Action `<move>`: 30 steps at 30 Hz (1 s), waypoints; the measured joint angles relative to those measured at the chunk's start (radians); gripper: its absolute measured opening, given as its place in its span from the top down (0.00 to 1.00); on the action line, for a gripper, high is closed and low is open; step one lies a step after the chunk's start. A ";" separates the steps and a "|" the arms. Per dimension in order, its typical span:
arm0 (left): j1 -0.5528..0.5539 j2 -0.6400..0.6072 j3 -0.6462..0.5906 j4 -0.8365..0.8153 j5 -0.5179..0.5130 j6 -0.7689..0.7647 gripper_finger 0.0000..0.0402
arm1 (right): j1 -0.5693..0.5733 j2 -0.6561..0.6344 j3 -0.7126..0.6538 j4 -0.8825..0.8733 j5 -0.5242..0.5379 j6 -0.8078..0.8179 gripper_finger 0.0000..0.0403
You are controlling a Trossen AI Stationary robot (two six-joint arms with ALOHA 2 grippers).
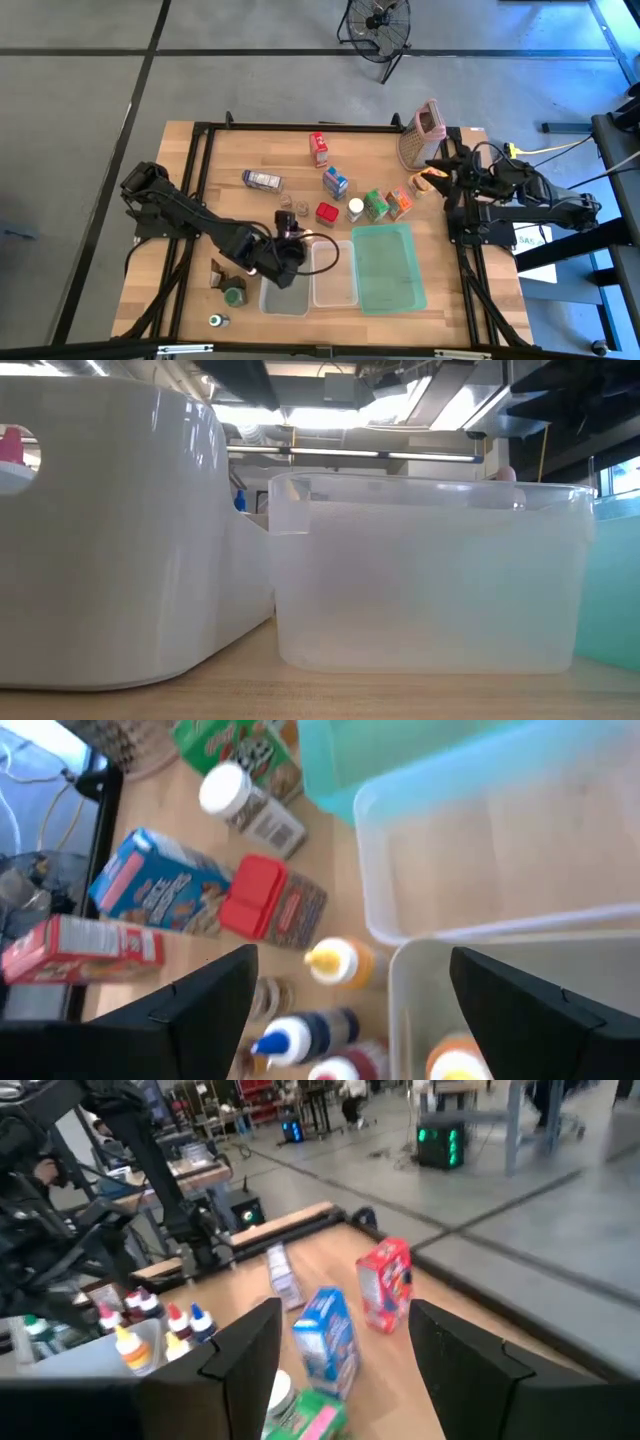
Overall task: Pick & Place Kitchen Items
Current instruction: Put the orange cereal box into the blue bin
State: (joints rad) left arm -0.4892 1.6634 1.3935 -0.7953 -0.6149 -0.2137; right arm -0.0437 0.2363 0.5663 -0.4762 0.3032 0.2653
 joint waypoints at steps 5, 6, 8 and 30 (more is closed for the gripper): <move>0.000 0.000 0.000 0.037 -0.002 0.075 0.19 | 0.000 0.003 0.000 -0.011 -0.026 -0.009 0.43; 0.000 0.000 0.000 0.037 -0.010 0.092 0.19 | 0.000 0.005 0.000 -0.013 -0.035 -0.011 0.41; 0.000 0.000 0.000 0.036 -0.029 0.118 0.19 | 0.000 0.005 0.000 -0.012 -0.059 -0.011 0.36; -0.043 -0.118 0.000 -0.070 -0.396 0.107 0.19 | 0.000 0.302 0.261 -0.538 -0.113 0.027 0.11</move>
State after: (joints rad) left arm -0.5322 1.5452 1.3933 -0.8653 -1.0109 -0.1064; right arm -0.0437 0.5388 0.8272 -1.0141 0.1903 0.2927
